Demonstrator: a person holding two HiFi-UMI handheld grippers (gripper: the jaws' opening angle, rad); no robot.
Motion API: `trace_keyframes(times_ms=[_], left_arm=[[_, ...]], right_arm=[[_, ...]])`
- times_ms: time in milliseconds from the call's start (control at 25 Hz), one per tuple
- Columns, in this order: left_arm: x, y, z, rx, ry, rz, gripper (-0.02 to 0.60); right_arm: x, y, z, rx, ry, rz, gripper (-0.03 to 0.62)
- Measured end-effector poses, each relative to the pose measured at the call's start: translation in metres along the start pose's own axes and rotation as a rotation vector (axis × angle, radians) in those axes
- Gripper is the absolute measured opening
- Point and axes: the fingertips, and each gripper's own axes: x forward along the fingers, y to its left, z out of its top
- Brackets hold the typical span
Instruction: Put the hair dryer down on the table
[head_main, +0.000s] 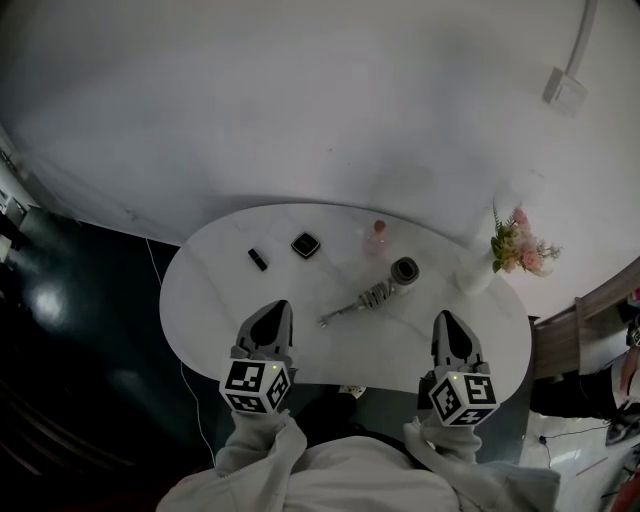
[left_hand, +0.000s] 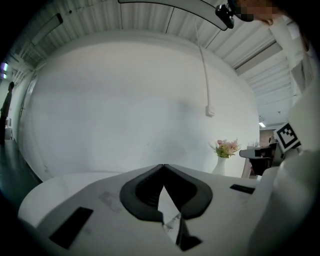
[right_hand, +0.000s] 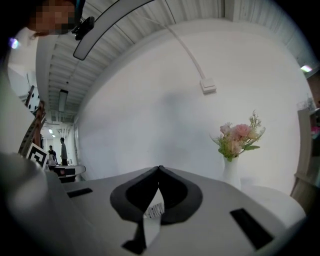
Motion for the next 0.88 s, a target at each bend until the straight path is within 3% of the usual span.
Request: trace_keyframes(times_ms=[880], left_arm=[[0.017,-0.024,-0.013,0.0,0.043,-0.096,0.017]], right_arm=[[-0.001,-0.004,-0.004,-0.014,0.007,-0.014,0.049]])
